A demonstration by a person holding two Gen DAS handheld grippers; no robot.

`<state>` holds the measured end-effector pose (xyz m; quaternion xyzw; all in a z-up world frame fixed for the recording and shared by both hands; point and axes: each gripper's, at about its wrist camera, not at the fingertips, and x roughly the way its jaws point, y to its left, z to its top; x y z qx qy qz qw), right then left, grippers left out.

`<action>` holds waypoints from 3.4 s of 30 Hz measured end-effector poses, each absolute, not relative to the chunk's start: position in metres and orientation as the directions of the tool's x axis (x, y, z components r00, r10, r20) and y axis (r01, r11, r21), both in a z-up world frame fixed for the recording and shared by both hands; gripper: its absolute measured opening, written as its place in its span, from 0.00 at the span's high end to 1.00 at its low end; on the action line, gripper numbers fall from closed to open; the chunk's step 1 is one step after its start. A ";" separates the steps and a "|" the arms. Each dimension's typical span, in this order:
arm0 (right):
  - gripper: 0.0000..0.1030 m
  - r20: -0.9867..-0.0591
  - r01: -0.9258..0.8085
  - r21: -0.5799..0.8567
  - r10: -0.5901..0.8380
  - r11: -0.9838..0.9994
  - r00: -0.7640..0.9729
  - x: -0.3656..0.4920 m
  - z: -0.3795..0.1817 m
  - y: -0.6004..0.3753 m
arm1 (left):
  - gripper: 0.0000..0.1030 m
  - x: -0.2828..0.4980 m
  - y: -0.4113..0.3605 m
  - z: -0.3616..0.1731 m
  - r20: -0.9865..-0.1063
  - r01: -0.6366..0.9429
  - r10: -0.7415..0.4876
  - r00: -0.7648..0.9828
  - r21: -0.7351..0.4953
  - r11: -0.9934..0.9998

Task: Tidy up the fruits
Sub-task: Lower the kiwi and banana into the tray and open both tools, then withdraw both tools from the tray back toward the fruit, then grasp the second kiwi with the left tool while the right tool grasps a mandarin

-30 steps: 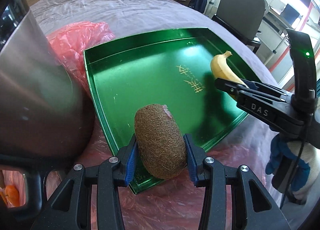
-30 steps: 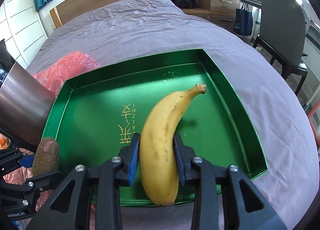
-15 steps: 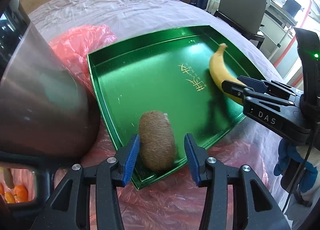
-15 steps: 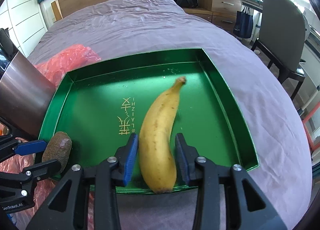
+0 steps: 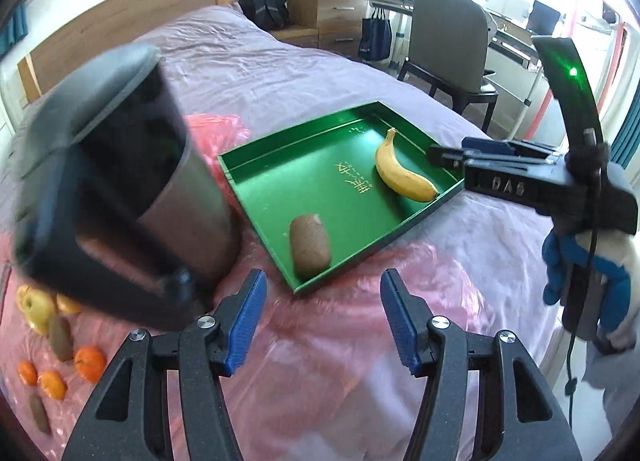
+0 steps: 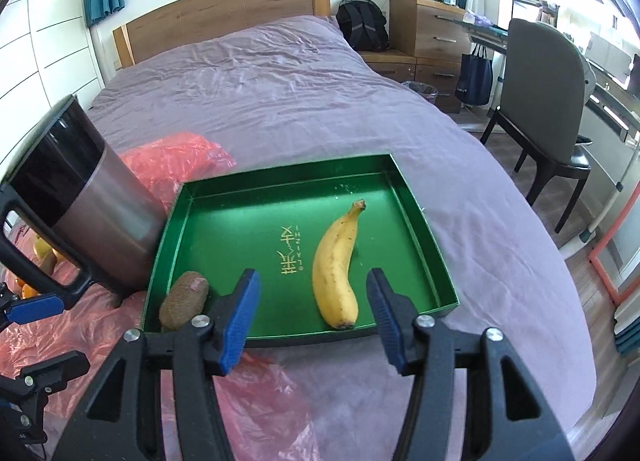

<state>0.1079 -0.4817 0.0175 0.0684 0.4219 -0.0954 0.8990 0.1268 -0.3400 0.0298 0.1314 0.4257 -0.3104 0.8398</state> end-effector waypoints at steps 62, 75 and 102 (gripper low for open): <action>0.37 -0.864 -0.393 0.093 0.271 0.915 0.425 0.140 -0.030 -0.065 | 0.23 0.118 0.188 -0.063 -0.831 -0.062 0.011 0.556 -0.028 0.998; 0.37 -0.891 -0.353 0.081 0.227 0.932 0.393 0.215 -0.085 -0.053 | 0.23 0.199 0.159 -0.109 -0.885 0.045 -0.019 0.464 0.003 0.999; 0.58 -0.912 -0.352 0.105 0.231 0.930 0.338 0.228 -0.119 -0.050 | 0.61 0.221 0.156 -0.126 -0.900 0.062 -0.035 0.434 -0.009 0.998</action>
